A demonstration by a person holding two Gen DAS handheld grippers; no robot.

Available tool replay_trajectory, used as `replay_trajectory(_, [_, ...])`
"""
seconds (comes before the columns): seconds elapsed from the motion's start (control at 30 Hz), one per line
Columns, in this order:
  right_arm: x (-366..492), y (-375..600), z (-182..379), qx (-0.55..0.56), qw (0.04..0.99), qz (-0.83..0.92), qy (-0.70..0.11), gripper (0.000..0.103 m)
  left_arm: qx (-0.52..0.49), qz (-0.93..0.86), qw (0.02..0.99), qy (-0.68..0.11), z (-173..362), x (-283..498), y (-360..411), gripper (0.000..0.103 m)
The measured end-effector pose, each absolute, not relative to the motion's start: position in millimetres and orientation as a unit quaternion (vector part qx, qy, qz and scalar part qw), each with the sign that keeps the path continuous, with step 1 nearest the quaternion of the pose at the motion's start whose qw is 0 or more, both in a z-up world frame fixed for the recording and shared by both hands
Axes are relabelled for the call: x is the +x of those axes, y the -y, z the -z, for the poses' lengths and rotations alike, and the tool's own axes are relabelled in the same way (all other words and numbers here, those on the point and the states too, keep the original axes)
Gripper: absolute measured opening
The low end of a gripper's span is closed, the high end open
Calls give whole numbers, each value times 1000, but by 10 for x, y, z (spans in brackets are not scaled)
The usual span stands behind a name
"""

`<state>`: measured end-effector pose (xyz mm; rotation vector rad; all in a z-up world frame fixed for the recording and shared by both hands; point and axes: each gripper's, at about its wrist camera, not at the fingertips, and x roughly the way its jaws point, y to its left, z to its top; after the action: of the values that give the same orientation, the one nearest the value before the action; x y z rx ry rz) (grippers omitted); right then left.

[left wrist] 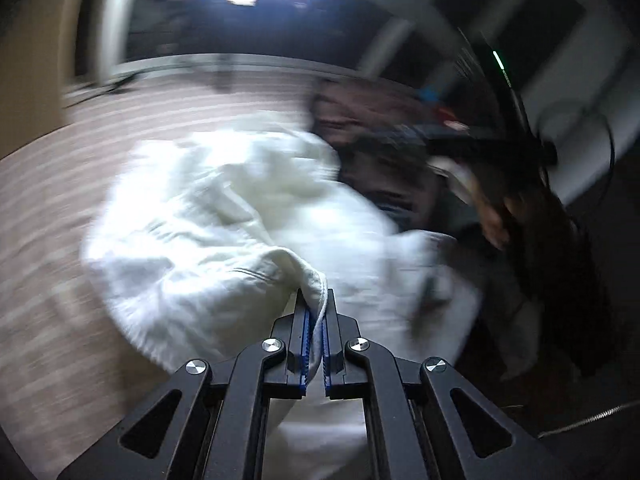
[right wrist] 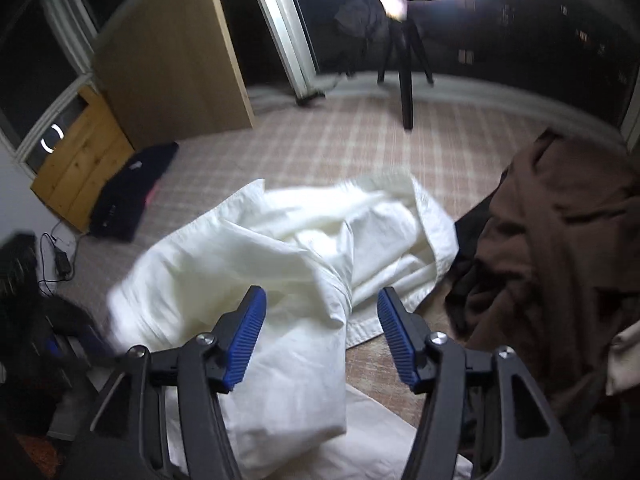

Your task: Fold clothes

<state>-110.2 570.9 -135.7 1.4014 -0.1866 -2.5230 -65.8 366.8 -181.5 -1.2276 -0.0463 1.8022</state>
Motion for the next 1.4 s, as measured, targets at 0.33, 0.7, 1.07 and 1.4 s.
replay_trajectory(0.33, [-1004,-5056,1275,497,191,846,34,57,-505,-716,481,-45,1746,-55,-3580,26])
replay_trajectory(0.7, [-1460,-3188,1536,544,234,803,-69,62,-509,-810,284,69,1859,-88,-1614,26])
replay_trajectory(1.07, [-1627,-3114,2156,617,148,760,-143,27,-497,-824,262,69,2078,-56,-1053,26])
replay_trajectory(1.4, [-932,-5117,1213,517,85,847,90,2,-487,-815,316,6,1931,-368,-1374,26])
